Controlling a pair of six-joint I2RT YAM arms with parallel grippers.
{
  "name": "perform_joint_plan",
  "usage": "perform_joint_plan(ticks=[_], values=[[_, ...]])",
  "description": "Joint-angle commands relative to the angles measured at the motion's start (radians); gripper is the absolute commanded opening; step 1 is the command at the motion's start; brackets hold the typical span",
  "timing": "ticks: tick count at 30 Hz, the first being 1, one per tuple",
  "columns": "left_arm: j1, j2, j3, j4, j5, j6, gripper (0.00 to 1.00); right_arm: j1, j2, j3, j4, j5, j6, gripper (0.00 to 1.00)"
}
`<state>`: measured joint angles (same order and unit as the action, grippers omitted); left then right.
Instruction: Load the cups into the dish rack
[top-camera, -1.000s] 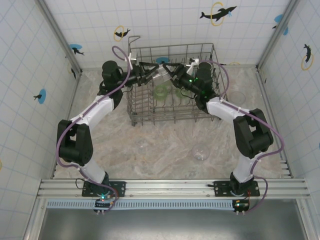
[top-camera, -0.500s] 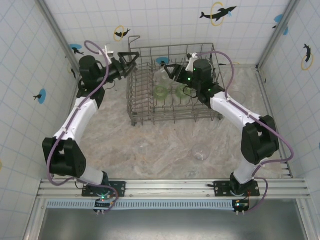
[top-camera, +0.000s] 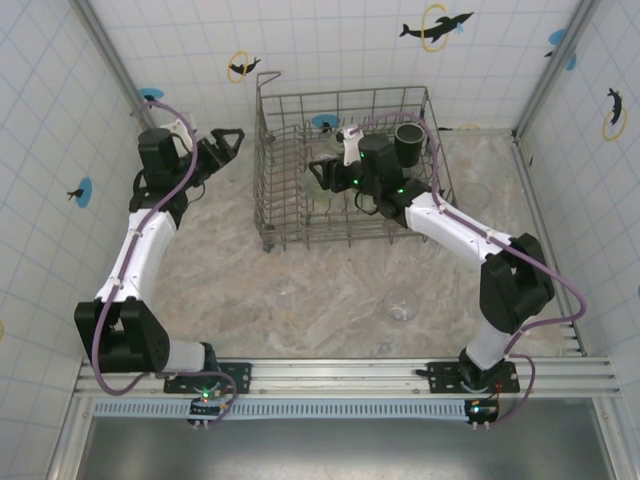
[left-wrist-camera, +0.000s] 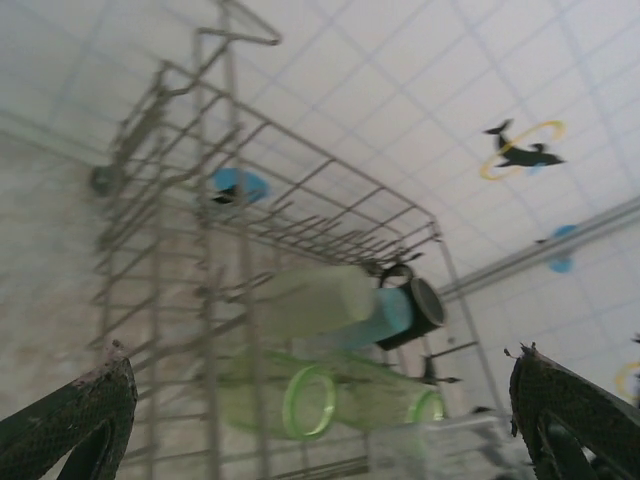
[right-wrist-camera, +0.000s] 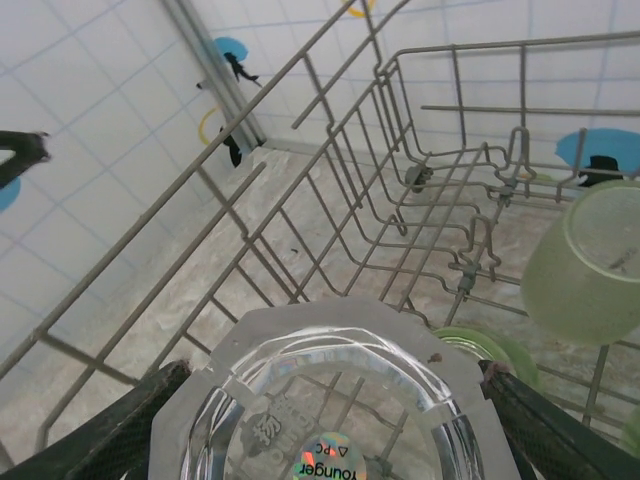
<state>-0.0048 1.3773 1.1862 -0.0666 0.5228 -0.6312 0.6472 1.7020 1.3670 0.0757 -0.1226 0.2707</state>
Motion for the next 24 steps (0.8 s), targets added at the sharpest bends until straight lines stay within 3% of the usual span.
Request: perform_joint_plan(ticks=[1, 8, 14, 20, 24], values=[[0.031, -0.029, -0.078, -0.050, -0.123, 0.096, 0.98, 0.009, -0.011, 0.015, 0.030, -0.039, -0.122, 0.48], [0.089, 0.005, -0.182, -0.017, -0.147, 0.111, 0.98, 0.021, 0.062, 0.063, 0.023, -0.161, -0.250, 0.48], [0.101, 0.033, -0.246, -0.023, -0.203, 0.178, 0.97, 0.025, 0.153, 0.148, -0.050, -0.295, -0.345, 0.49], [0.115, 0.027, -0.294, 0.000, -0.186, 0.189, 0.97, 0.032, 0.253, 0.231, -0.096, -0.376, -0.413, 0.48], [0.115, -0.001, -0.332, 0.004, -0.231, 0.205, 0.98, 0.042, 0.318, 0.289, -0.111, -0.413, -0.436, 0.48]])
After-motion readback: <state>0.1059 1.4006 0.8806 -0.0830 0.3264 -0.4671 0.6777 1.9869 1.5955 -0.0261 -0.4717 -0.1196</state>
